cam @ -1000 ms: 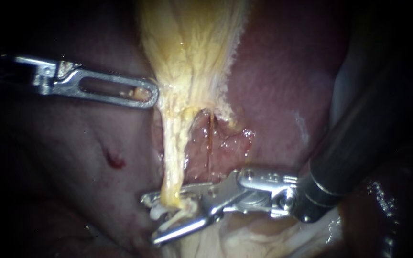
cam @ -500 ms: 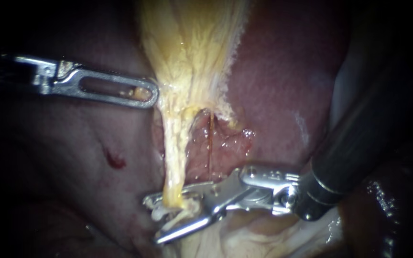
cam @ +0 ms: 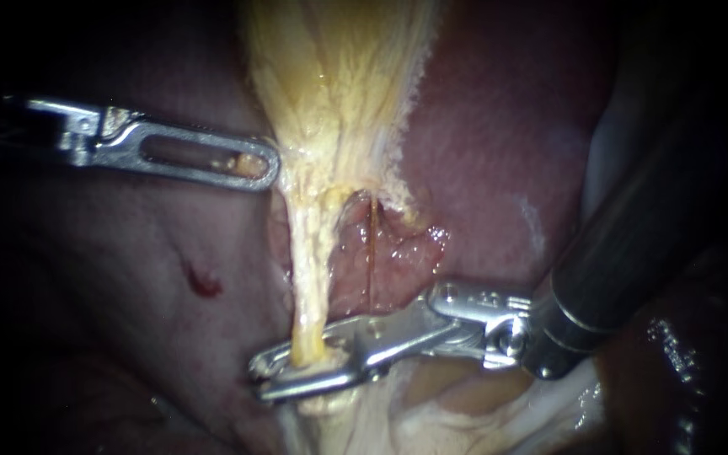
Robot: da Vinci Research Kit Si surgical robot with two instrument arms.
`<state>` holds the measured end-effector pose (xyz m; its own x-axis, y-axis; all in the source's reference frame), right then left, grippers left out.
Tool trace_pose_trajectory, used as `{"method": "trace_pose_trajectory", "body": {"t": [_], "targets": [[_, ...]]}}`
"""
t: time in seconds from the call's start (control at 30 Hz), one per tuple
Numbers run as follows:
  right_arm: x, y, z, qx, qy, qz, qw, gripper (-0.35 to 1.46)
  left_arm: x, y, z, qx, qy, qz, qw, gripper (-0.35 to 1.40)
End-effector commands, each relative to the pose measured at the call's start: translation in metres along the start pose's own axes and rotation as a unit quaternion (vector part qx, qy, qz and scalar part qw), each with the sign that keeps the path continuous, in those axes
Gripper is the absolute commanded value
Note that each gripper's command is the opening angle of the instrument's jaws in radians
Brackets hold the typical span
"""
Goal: Clipping second clip left tube
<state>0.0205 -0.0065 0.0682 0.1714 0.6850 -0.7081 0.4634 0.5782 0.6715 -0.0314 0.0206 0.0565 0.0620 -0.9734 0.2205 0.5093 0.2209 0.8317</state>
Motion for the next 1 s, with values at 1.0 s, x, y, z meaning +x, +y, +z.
{"method": "trace_pose_trajectory", "body": {"t": [1.0], "targets": [[-0.0006,0.0004,-0.0003,0.001,-0.001,-0.001,1.0000,-0.35,-0.0001,0.0000,0.0000,0.000,0.000,0.000,1.0000,-0.35]]}}
